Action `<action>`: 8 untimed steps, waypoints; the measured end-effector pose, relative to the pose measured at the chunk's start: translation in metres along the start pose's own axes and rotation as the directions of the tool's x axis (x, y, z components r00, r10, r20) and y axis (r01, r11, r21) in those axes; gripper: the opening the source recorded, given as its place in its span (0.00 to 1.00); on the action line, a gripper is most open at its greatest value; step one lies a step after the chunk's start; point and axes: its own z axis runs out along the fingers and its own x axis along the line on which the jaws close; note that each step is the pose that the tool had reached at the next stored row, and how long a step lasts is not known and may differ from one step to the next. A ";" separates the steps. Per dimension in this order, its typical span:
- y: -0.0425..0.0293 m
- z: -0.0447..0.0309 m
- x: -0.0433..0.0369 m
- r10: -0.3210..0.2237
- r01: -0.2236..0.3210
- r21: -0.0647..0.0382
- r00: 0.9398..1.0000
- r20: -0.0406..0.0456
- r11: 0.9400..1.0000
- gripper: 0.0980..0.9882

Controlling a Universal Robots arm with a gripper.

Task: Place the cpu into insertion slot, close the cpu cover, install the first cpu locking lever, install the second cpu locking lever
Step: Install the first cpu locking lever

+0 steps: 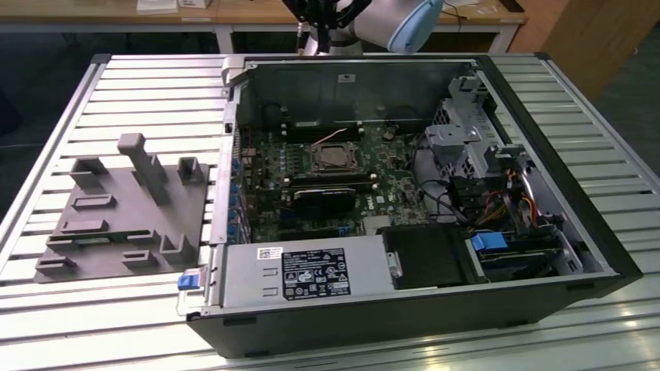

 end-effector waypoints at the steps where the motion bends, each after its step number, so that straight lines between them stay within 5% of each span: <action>1: 0.0000 -0.0002 0.0000 0.000 0.000 0.000 1.000 0.000 1.000 0.00; 8: -0.0001 -0.0002 -0.0001 0.000 0.000 0.000 1.000 0.000 1.000 0.00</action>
